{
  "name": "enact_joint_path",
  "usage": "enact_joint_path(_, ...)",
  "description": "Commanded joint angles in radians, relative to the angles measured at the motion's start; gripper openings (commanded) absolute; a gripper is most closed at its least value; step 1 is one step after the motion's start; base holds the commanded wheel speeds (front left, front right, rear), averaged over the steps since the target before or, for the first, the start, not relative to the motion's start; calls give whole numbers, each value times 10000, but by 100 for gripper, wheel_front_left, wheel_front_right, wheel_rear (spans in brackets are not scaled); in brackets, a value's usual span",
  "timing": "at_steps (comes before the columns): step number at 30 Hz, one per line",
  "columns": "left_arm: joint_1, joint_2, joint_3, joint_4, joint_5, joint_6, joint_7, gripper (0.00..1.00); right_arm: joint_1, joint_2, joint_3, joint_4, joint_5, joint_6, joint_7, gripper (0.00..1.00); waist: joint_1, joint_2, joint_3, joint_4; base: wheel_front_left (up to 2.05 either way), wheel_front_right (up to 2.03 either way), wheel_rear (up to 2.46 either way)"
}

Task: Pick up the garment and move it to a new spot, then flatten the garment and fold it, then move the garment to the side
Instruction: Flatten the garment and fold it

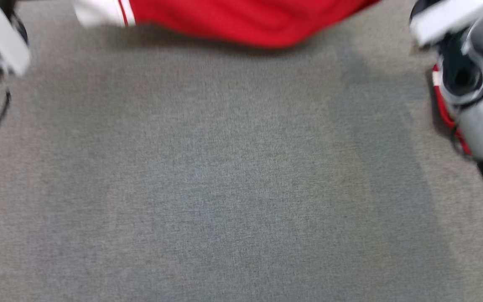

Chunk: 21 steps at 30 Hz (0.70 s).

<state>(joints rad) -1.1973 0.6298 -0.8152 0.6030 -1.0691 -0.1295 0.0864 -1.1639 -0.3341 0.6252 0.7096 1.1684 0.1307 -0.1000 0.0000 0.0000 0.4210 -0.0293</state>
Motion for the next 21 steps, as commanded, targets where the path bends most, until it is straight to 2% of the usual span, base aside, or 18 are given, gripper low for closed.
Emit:
enact_joint_path(1,668,307,-178,-308,-289,-16,34,0,666,-93,242,-171,239,0,116,0,0,0,-758,-18,0,0,0)
enact_joint_path(7,3287,1269,-916,-1706,-1090,-15,440,0,2862,-608,942,-808,897,0,371,0,0,0,-2146,-82,0,0,0)
enact_joint_path(8,3287,1269,-916,-1706,-1090,-15,440,0,2862,-608,942,-808,897,0,371,0,0,0,-2146,-82,0,0,0)
enact_joint_path(10,4184,1534,-1104,-2317,-1341,142,503,0,3581,-845,1119,-1037,1109,0,497,0,0,0,-2542,-81,0,0,0)
enact_joint_path(13,5451,2019,-1296,-3370,-1655,604,450,0,4587,-1243,1247,-1361,1381,0,615,0,0,0,-3004,-64,0,0,0)
enact_joint_path(21,8235,3407,-1722,-6398,-2444,2214,189,0,6884,-2063,1379,-2359,2023,0,1113,0,0,0,-3589,18,0,0,0)
